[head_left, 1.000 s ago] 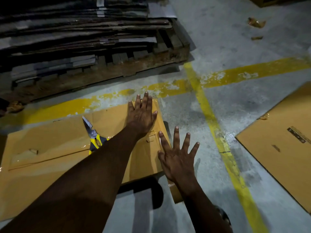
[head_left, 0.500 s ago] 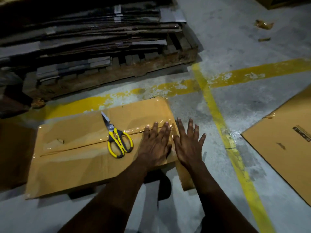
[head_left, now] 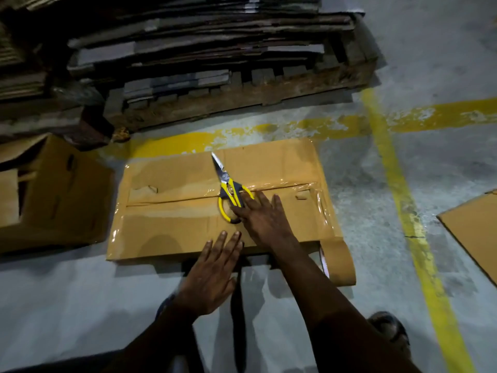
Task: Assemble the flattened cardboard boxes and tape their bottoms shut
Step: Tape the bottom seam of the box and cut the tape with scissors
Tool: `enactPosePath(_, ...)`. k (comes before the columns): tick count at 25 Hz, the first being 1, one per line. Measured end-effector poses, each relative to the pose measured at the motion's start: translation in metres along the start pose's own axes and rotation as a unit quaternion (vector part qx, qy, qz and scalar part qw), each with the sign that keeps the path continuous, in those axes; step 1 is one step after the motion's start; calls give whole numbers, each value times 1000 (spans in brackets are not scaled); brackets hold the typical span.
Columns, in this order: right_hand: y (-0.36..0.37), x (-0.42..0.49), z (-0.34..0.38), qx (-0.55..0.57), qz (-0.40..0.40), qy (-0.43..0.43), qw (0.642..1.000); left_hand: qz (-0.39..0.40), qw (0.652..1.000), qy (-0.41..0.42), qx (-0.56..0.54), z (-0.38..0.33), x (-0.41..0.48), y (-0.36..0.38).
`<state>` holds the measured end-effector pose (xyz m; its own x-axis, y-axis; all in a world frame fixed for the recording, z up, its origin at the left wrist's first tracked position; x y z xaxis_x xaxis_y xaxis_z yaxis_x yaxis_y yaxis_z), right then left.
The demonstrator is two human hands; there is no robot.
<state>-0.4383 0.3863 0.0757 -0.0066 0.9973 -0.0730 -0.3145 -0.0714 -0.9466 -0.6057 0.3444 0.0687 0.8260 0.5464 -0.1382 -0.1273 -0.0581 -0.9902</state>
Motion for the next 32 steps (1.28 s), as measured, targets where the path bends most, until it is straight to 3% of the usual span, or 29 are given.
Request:
enactPosePath(7,-10,-16,-23,-37,-53,9,998,26,998,-64,8,49,-37,2)
enactPosePath(9,-22,-16,-21,-58,-94,68,992,28,996,-87,-6,53,-45,3)
enactPosePath(12,-32,-12,-15,-41,-68,165,983,46,988,-139,-42,39,-48,7)
enactPosePath(15,-37,-14,-12,-8,-52,167,984,51,983,-155,-85,4,-46,9)
enactPosePath(17,-46,-23,-31,16,-49,162,986,46,968,-163,-185,-33,-38,9)
enactPosePath(18,-51,-28,-47,27,-44,163,985,20,940,-197,-277,-52,-30,6)
enactPosePath(19,-57,-35,-65,36,-40,163,985,19,884,-260,-388,-69,-19,4)
enactPosePath(21,-70,-50,-101,38,-58,140,988,41,735,-360,-572,-110,10,3)
enactPosePath(22,-74,-56,-114,40,-81,128,988,44,691,-381,-613,-128,26,3)
enactPosePath(23,-76,-60,-122,46,-101,122,986,40,675,-387,-626,-141,41,4)
enactPosePath(25,-72,-60,-128,52,-118,121,984,35,679,-378,-629,-160,65,5)
enactPosePath(29,-59,-60,-126,18,-147,115,982,5,735,-373,-566,-181,86,6)
enactPosePath(32,-55,-62,-127,1,-173,123,977,-21,756,-353,-551,-190,89,5)
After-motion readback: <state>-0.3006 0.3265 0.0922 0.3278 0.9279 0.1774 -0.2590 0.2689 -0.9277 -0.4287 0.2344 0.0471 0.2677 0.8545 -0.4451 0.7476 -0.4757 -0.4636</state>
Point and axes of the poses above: each hand's wrist, its own x-axis towards the middle knuckle, its own y-axis out of the palm, z = x × y, the point moved 5 cm from there along x, towards the middle knuckle, and after that the axes turned 8 degrees about -z, right-handed, at the moved point
